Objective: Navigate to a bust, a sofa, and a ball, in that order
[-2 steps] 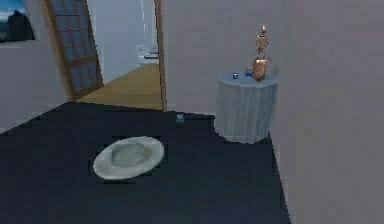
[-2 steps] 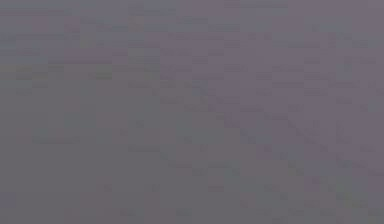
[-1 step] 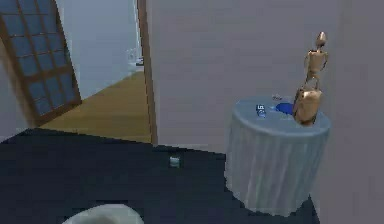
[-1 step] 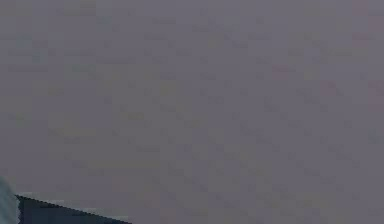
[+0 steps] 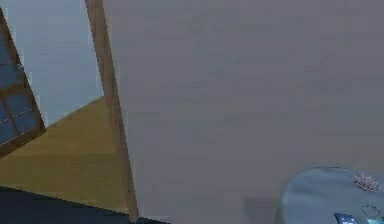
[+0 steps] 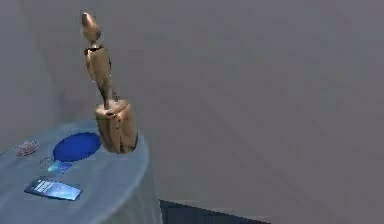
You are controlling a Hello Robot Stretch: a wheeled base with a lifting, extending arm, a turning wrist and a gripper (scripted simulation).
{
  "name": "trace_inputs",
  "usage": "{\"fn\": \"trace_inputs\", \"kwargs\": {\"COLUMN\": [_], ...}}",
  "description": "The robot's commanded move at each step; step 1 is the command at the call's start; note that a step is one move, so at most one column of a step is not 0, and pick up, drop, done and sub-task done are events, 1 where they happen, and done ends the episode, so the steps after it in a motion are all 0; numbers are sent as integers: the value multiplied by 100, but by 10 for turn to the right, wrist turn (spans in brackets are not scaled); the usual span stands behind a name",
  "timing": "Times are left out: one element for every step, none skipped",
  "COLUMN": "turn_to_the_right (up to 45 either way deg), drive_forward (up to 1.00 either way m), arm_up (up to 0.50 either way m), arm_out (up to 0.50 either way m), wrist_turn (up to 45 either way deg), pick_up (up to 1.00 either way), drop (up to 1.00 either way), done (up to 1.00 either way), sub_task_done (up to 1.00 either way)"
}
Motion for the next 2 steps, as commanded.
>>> {"fn": "trace_inputs", "kwargs": {"turn_to_the_right": [-450, -450], "drive_forward": [0, 0], "arm_up": [0, 0], "arm_out": [0, 0], "wrist_turn": [0, 0], "pick_up": [0, 0], "drop": [0, 0], "done": [0, 0], "sub_task_done": [0, 0]}}
